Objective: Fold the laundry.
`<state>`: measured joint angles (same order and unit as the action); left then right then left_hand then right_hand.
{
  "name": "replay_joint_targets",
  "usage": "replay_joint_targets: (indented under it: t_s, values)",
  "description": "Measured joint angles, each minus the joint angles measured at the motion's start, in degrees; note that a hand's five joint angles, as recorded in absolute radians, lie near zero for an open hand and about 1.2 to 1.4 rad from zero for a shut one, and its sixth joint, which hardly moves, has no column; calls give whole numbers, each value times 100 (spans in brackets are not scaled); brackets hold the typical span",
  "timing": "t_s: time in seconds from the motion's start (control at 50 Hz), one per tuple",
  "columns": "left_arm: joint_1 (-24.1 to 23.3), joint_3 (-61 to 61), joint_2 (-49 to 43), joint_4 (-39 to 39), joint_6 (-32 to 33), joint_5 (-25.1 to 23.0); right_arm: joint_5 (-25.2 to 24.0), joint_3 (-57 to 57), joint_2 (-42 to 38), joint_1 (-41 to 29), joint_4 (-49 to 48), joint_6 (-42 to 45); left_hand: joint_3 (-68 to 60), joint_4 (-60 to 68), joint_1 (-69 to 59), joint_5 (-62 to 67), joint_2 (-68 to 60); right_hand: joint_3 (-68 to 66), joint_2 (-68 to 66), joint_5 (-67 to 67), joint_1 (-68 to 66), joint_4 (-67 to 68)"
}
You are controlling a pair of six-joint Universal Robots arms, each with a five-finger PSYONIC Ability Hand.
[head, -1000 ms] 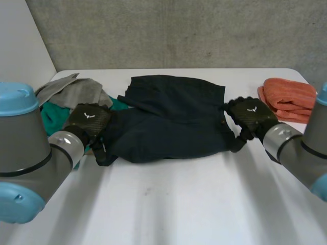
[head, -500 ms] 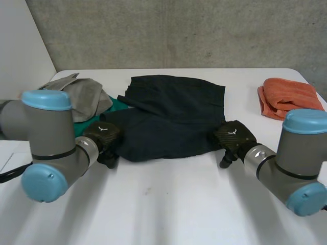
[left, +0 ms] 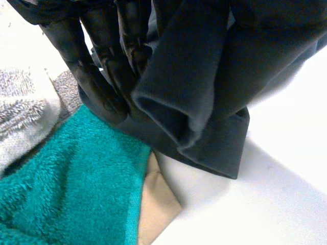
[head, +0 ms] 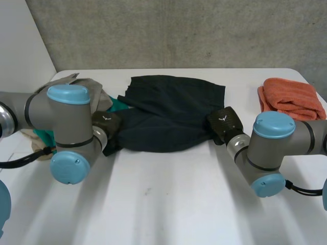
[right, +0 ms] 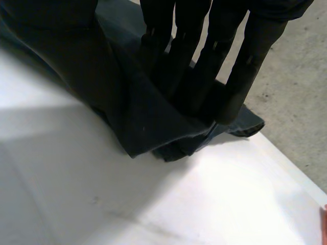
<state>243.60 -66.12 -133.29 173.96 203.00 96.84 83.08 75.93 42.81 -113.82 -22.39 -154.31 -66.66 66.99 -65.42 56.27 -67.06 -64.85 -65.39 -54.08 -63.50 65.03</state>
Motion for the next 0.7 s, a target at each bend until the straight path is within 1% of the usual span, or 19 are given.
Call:
replay_joint_targets:
  t_s: [0.04, 0.1, 0.18, 0.24, 0.28, 0.3, 0.32, 0.36, 0.42, 0.46, 0.48, 0.5, 0.52, 0.58, 0.62, 0.7]
  values:
    - [0, -4, 57, -15, 10, -6, 98, -52, 4, -17, -19, 2, -96, 119, 0, 59, -104, -266, -208, -166, -49, 291]
    - [1, -61, 216, -68, 22, -19, 226, -66, 86, -28, -1, -3, -127, 142, 0, 59, -139, -286, -211, -166, -49, 329]
    - [8, -308, 683, -255, 60, -52, 350, 46, 475, 5, 231, 2, -128, 142, 0, 59, -139, -288, -211, -166, -49, 333]
    - [14, -695, 1336, -588, 156, -127, 302, 219, 1040, 115, 821, 84, -128, 142, 0, 123, -139, -299, -211, -166, -49, 334]
    - [4, -953, 1731, -876, 256, -206, 183, 323, 1422, 219, 1455, 233, -128, 142, 0, 134, -139, -299, -211, -166, -49, 334]
    - [-16, -1143, 2008, -1132, 360, -283, 73, 382, 1663, 302, 1997, 395, -128, 142, 0, 137, -139, -299, -211, -166, -49, 335]
    - [-21, -1183, 2062, -1190, 384, -302, 49, 394, 1709, 320, 2120, 434, -128, 142, 0, 137, -139, -299, -211, -166, -49, 335]
    - [-96, -1526, 2502, -1762, 634, -498, -166, 510, 2083, 485, 3304, 845, -128, 142, 0, 137, -139, -299, -211, -166, -49, 335]
    - [-196, -1847, 2876, -2372, 922, -741, -383, 651, 2403, 662, 4472, 1343, -128, 142, 0, 141, -146, -300, -211, -166, -49, 335]
    - [-290, -2068, 3107, -2813, 1163, -969, -565, 817, 2628, 814, 5156, 1817, -128, 142, 0, 148, -146, -301, -211, -166, -49, 336]
    - [-310, -2104, 3145, -2886, 1208, -1012, -610, 855, 2678, 849, 5270, 1929, -128, 142, 0, 148, -146, -301, -211, -166, -49, 336]
    - [-397, -2219, 3255, -3118, 1376, -1154, -716, 946, 2803, 932, 5502, 2201, -128, 142, 0, 148, -146, -301, -211, -166, -49, 336]
    - [-439, -2255, 3287, -3192, 1445, -1204, -798, 1011, 2891, 995, 5621, 2398, -128, 142, 0, 148, -147, -301, -211, -166, -49, 336]
    - [-510, -2234, 3268, -3200, 1557, -1216, -893, 1034, 2973, 1074, 5647, 2553, -128, 143, 0, 148, -146, -301, -211, -167, -49, 336]
    - [-528, -2082, 3161, -3049, 1605, -1101, -936, 957, 2971, 1114, 5540, 2478, -128, 143, 0, 148, -147, -301, -211, -167, -49, 336]
    - [-470, -1417, 2764, -2514, 1608, -684, -945, 616, 2827, 1135, 5111, 1937, -138, 152, 0, 148, -152, -301, -211, -167, -50, 336]
